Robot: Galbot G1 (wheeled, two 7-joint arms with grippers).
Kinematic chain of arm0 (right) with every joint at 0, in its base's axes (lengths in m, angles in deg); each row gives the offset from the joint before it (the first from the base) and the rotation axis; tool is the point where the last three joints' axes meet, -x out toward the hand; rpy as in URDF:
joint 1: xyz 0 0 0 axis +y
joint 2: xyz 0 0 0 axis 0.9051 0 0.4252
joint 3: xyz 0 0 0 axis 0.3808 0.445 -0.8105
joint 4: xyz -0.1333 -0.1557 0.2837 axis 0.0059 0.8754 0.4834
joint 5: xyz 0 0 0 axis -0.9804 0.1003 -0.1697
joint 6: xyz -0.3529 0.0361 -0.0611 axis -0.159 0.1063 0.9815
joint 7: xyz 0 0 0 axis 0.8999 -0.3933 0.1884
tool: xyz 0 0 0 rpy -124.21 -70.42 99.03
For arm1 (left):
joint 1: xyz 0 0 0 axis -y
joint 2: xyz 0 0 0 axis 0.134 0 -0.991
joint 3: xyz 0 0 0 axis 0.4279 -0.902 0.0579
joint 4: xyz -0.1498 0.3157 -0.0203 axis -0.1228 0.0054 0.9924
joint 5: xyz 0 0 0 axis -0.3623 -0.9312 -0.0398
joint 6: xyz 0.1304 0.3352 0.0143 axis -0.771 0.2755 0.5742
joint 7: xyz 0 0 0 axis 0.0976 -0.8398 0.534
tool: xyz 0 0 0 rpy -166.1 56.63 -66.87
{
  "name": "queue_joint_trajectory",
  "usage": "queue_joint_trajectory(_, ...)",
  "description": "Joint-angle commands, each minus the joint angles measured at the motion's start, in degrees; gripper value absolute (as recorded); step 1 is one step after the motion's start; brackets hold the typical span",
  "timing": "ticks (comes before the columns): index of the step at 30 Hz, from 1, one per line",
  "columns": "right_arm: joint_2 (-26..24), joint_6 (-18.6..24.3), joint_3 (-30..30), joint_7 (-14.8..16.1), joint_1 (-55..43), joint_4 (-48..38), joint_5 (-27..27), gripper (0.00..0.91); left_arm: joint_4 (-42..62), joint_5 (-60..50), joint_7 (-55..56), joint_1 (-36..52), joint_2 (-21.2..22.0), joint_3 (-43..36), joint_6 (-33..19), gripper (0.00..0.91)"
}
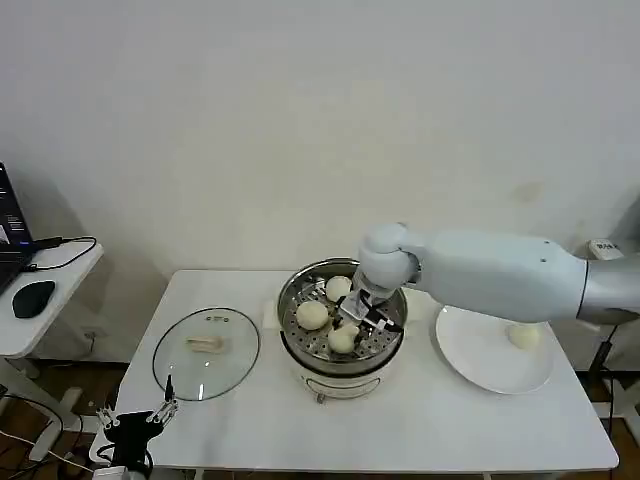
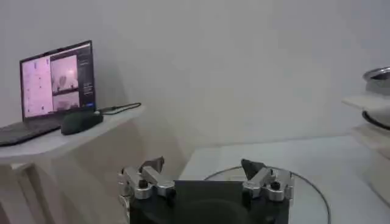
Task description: Take steamed baozi put them in steamer then cover it.
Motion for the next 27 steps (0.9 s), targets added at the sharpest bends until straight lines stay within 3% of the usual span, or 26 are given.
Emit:
queue_joint_trajectory(1, 0.0, 0.3, 0.1, 0.0, -0.2, 0.2, -0.1, 0.907, 0.0, 0.0, 0.0, 0.0, 0.1, 0.0, 0.0, 0.907)
queue_joint_trajectory(17, -2.9, 0.1, -0.5, 0.1, -3.1, 1.6, 0.7, 0.907, 0.0, -0.2, 0.0, 0.2, 0.1, -0.4, 0.0, 0.907)
queue_joint_trajectory(27, -8.7, -1.9, -6.0, -0.4, -8.1, -0.5, 5.1, 0.907, 0.9, 0.7, -0.1, 1.6, -2.3, -0.3, 0.4, 0.907)
